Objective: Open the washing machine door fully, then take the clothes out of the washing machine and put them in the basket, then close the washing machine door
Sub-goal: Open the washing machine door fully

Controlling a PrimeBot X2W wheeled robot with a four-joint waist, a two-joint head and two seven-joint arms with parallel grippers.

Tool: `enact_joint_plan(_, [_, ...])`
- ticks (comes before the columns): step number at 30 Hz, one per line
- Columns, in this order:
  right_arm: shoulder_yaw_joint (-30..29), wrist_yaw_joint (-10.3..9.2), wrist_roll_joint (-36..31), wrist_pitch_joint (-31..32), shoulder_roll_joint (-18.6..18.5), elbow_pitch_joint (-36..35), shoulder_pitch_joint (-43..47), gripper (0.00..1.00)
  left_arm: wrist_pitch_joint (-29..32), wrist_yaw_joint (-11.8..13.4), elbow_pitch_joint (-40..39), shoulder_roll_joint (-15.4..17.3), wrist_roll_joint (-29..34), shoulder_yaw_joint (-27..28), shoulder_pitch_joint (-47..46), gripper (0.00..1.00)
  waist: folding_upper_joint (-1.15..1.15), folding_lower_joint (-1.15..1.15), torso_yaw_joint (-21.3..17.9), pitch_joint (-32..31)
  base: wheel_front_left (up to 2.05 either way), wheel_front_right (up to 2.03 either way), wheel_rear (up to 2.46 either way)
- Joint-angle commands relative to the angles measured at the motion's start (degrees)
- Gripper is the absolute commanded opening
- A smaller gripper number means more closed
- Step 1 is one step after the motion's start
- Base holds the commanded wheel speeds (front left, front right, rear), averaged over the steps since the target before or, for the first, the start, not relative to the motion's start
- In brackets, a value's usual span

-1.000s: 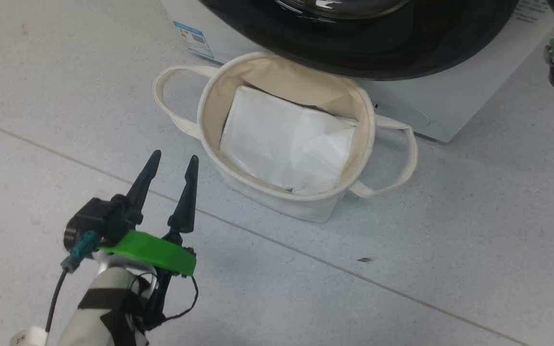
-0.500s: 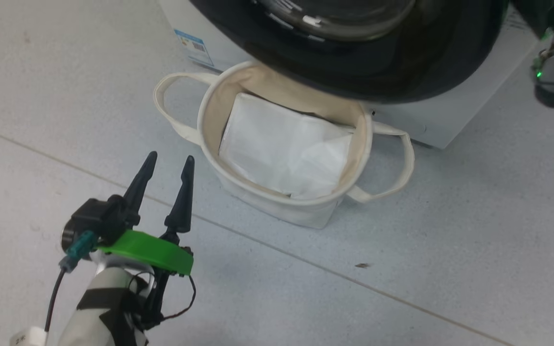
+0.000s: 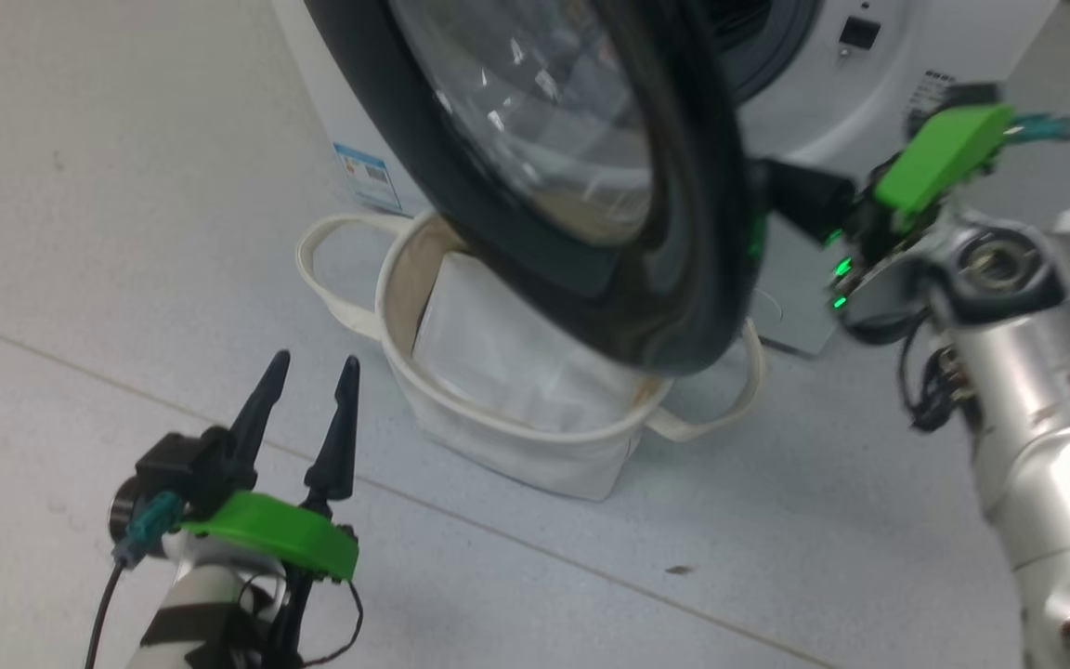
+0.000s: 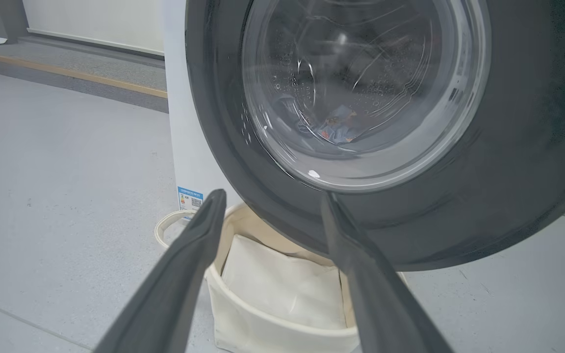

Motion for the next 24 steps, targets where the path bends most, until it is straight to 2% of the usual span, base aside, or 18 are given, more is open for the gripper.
enact_joint_plan(1, [1.52, 0.07, 0.49, 1.13, 2.52, -3.64, 1.0, 0.0, -0.7, -0.44, -1.27, 1.71, 0.51, 2.57, 0.23, 1.0, 0.0, 0.0, -0.17, -1.84, 0.0, 0.0, 0.0])
enact_joint_plan(7, [5.48, 0.07, 1.25, 3.18, 6.73, -8.8, 6.52, 0.0, -0.7, -0.38, -1.17, 2.38, 0.67, 3.64, 2.95, 1.0, 0.0, 0.0, -0.11, -4.89, 0.0, 0.0, 0.0])
enact_joint_plan(13, [10.35, 0.07, 1.92, 1.63, 8.75, -11.96, 9.74, 0.0, -0.7, -0.33, -1.26, 2.49, 0.68, 3.96, 4.75, 1.0, 0.0, 0.0, 1.39, -6.89, 0.0, 0.0, 0.0])
enact_joint_plan(15, [11.86, 0.07, 3.29, -0.33, 8.96, -12.28, 10.23, 0.0, -0.7, -0.34, -1.35, 2.41, 0.56, 4.02, 5.11, 1.0, 0.0, 0.0, 1.99, -7.21, 0.0, 0.0, 0.0])
enact_joint_plan(19, [20.39, 0.07, 9.6, -5.88, 9.02, -14.63, 10.56, 0.0, -0.7, -0.39, -1.71, 2.03, 0.44, 3.62, 5.63, 1.0, 0.0, 0.0, 4.03, -7.49, 0.0, 0.0, 0.0])
enact_joint_plan(24, [26.8, 0.07, 12.82, -12.3, 9.03, -15.24, 10.04, 0.0, -0.7, -0.39, -1.74, 2.22, 0.55, 3.55, 6.05, 1.0, 0.0, 0.0, 5.21, -8.19, 0.0, 0.0, 0.0])
